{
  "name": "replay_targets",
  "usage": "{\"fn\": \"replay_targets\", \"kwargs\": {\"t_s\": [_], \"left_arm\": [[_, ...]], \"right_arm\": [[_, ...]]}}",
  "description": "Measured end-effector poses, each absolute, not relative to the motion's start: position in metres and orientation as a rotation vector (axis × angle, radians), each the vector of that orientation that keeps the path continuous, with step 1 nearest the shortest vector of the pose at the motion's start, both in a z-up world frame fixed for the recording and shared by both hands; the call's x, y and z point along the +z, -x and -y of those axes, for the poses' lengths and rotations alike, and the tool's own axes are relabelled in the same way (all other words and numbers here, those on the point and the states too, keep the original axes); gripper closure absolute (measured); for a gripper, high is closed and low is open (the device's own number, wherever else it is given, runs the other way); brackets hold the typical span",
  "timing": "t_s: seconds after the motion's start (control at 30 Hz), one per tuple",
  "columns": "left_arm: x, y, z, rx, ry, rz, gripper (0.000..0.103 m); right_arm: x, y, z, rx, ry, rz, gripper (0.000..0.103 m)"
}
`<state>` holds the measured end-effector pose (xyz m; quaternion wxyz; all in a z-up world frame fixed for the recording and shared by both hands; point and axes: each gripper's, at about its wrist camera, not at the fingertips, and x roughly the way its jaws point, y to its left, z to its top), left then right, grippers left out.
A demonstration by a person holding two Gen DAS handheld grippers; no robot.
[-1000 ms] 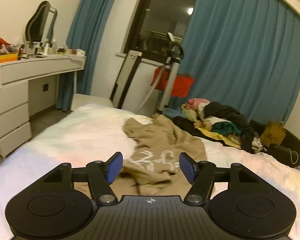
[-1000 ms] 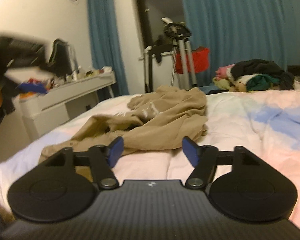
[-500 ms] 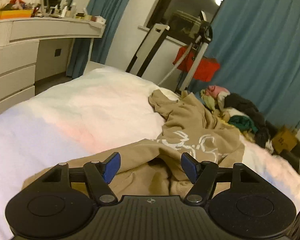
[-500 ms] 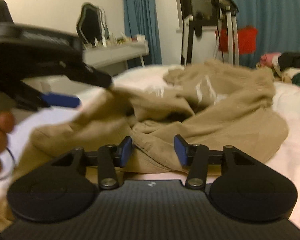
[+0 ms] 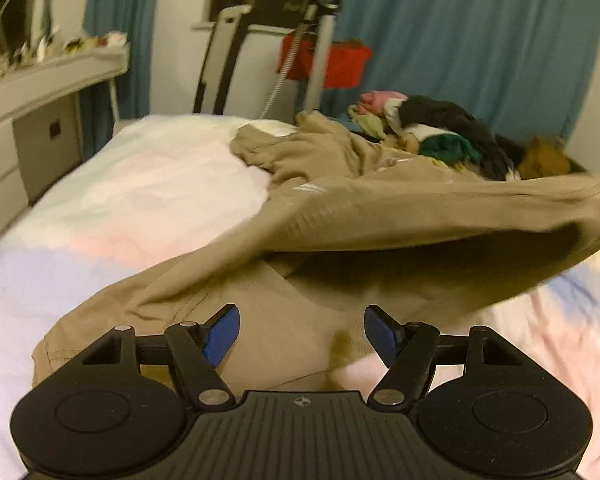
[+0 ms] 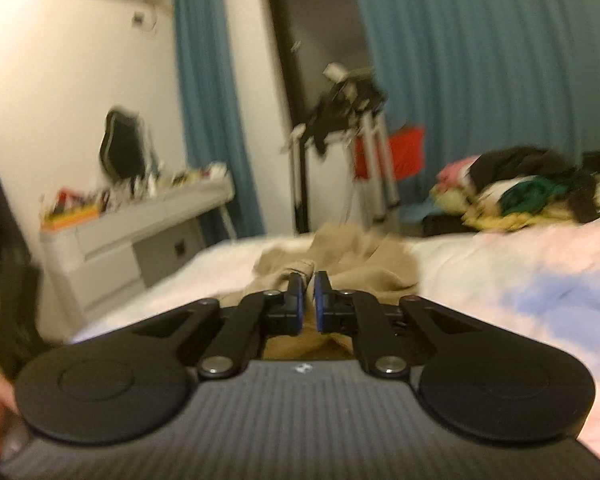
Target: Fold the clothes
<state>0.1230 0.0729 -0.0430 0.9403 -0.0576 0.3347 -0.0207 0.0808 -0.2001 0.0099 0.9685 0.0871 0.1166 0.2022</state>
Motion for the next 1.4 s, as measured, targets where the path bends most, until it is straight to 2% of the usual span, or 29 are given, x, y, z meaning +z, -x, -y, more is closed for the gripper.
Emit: {"fn": "replay_targets", "kwargs": {"t_s": [0.27,0.37,0.57,0.67,0.8,0.87,0.93,1.0,1.13,1.27,1.37,1.4], "left_arm": [[-0.034,-0.097,-0.039,-0.156,0.006,-0.588,0.032],[-0.038,-0.097,-0.025,-0.178,-0.046,-0.578,0.032],[-0.068,-0.127,-0.009,-0.166,-0.088,-0.689,0.032],[-0.079,-0.14,-0.009,-0.165,-0.068,-0.718,0.032],[-0.083,-0.143,-0.005,-0.166,-0.084,-0.711,0.032],[-0.079,-0.135,-0.003,-0.185,-0.092,-0.692,0.032],[-0.072,-0.124,-0.001,-0.208,-0.099,-0.669,0.031],[-0.065,-0.112,0.001,-0.231,-0.104,-0.642,0.028],[-0.057,-0.09,0.009,-0.279,-0.133,-0.593,0.026],[-0.061,-0.085,0.02,-0.293,-0.193,-0.59,0.026],[-0.068,-0.088,0.025,-0.281,-0.233,-0.605,0.026],[-0.069,-0.09,0.025,-0.276,-0.241,-0.607,0.026]], "right_arm": [[0.044,-0.035,0.267,0.298,-0.268,-0.145,0.095],[0.031,-0.035,0.286,0.221,-0.262,-0.172,0.095],[-0.034,-0.096,0.318,0.158,-0.319,-0.553,0.094],[-0.057,-0.118,0.312,0.145,-0.31,-0.662,0.093],[-0.068,-0.127,0.306,0.089,-0.274,-0.706,0.091],[-0.071,-0.129,0.303,0.058,-0.255,-0.716,0.083],[-0.067,-0.12,0.303,0.023,-0.234,-0.694,0.046],[-0.061,-0.109,0.307,0.008,-0.231,-0.649,0.031],[-0.044,-0.091,0.305,0.044,-0.193,-0.54,0.033],[-0.032,-0.079,0.283,0.029,-0.019,-0.446,0.033],[-0.037,-0.081,0.268,0.149,0.038,-0.471,0.035],[-0.042,-0.084,0.262,0.198,0.051,-0.506,0.04]]}}
